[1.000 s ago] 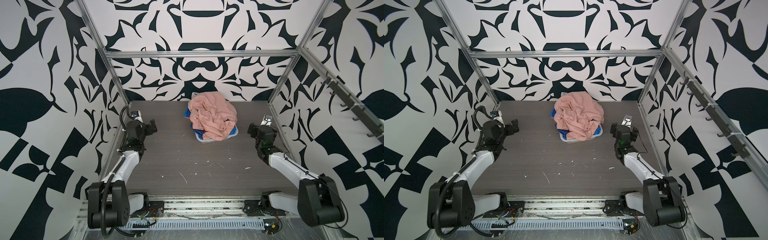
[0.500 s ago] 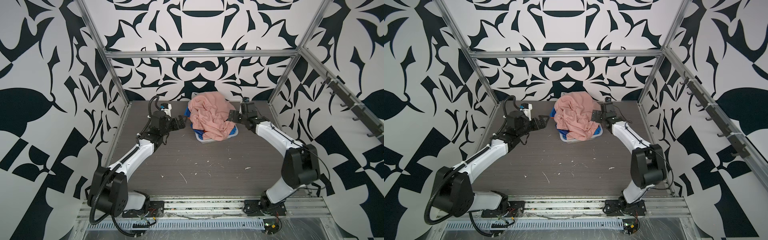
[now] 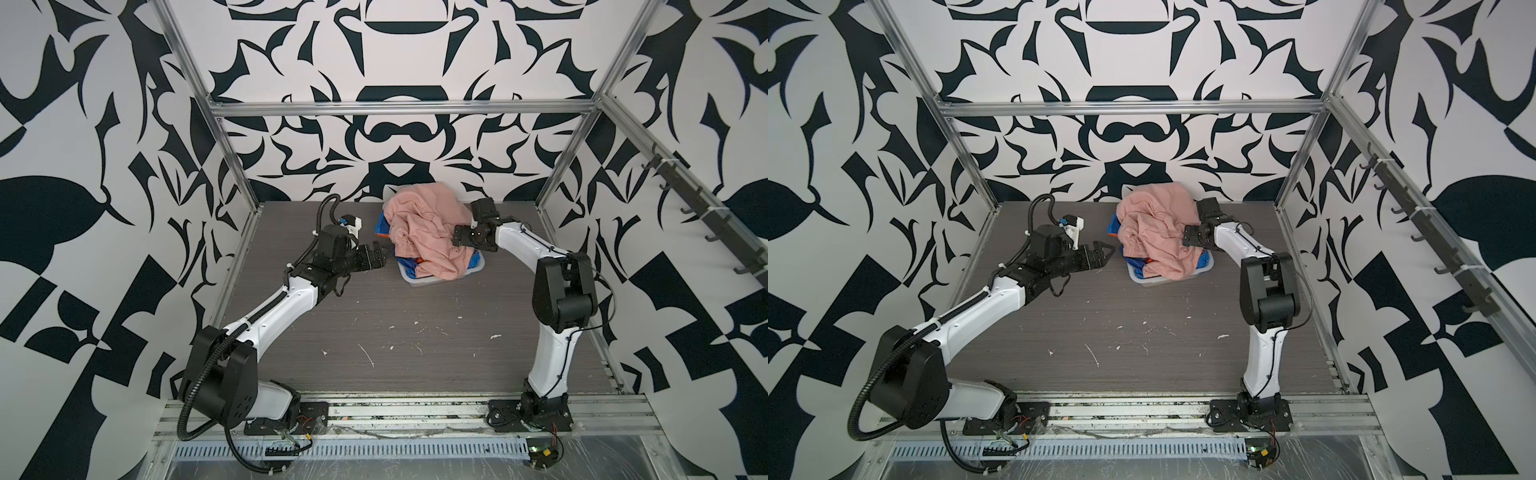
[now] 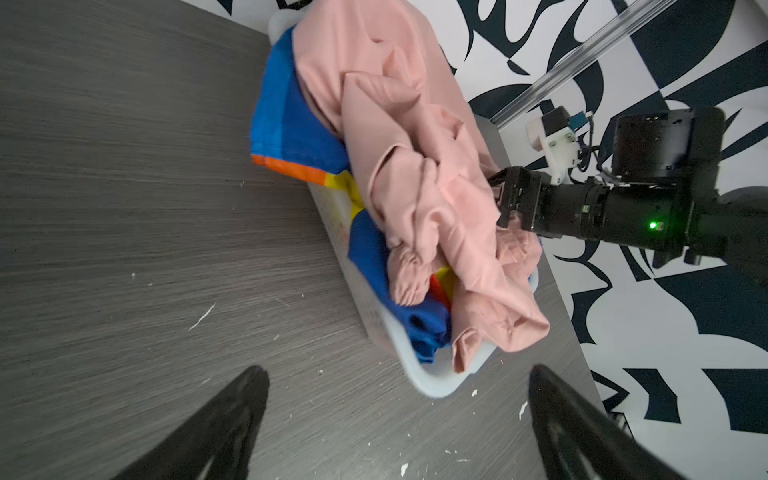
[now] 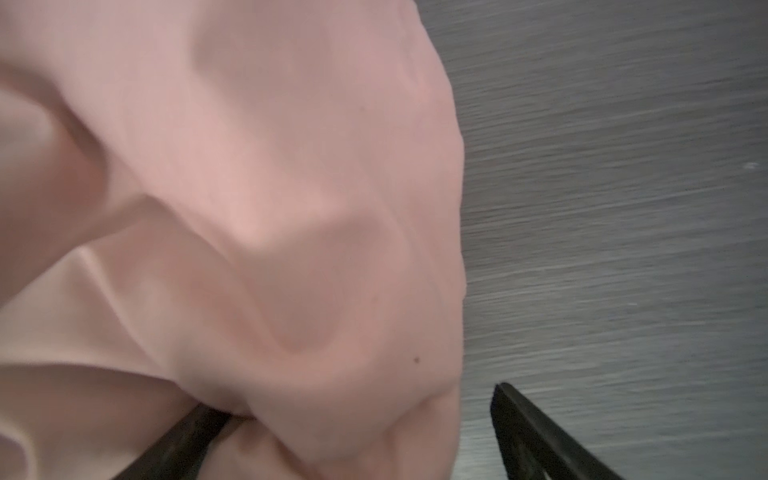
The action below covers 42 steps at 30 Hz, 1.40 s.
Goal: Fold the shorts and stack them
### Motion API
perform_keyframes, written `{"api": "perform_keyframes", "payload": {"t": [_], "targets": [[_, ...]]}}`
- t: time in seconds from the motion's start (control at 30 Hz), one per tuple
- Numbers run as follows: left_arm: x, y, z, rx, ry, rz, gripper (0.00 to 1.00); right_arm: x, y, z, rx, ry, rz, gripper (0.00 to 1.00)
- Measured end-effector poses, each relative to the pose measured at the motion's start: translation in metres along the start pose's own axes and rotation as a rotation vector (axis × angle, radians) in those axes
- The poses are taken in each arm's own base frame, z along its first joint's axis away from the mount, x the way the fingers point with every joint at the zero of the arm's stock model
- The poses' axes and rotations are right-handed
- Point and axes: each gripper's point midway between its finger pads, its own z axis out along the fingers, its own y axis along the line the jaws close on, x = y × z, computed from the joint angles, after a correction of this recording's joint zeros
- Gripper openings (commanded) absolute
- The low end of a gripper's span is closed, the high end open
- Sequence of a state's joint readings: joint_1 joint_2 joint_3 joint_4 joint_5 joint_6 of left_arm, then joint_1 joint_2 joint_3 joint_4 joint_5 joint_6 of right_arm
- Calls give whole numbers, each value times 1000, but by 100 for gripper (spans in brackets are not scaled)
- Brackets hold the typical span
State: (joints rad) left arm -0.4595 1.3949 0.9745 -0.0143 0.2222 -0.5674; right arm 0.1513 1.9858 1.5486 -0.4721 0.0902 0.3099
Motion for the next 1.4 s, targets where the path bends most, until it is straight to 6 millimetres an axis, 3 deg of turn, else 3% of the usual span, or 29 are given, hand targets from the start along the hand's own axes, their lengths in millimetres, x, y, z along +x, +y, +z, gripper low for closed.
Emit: {"api": "perform_keyframes", "payload": {"t": [0.17, 0.27, 0.33, 0.43, 0.53, 0.6, 0.67, 0.73, 0.87, 0.97, 1.27, 1.4], "targets": [[-6, -7, -14, 3, -23, 30, 100, -5, -35, -30, 97, -15, -21, 100], [-12, -10, -18, 4, -44, 46, 99, -18, -30, -72, 118, -88, -54, 100], [-15, -11, -17, 2, -52, 51, 100, -25, -9, -105, 98, -160, -91, 100], [-21, -10, -13, -7, -60, 45, 100, -29, 53, -148, 11, -254, -175, 100], [-27, -7, -2, -24, -58, 18, 99, -27, 122, -164, -86, -293, -242, 100], [-29, -4, 5, -33, -49, 2, 100, -22, 156, -156, -115, -282, -275, 100], [-30, -3, 9, -38, -42, -6, 100, -14, 185, -132, -116, -245, -302, 99], [-28, 0, 10, -46, -32, -10, 100, -6, 201, -105, -100, -205, -321, 94], [-21, 6, 9, -73, -8, -10, 99, 17, 210, -41, -23, -100, -349, 83], [-17, 12, 6, -101, 2, 5, 100, 30, 202, -14, 42, -56, -363, 74], [-21, 13, -6, -130, -26, 59, 100, 24, 184, -12, 118, -61, -388, 23], [-21, 12, -6, -124, -26, 59, 100, 28, 165, -16, 152, -55, -427, 9]]}}
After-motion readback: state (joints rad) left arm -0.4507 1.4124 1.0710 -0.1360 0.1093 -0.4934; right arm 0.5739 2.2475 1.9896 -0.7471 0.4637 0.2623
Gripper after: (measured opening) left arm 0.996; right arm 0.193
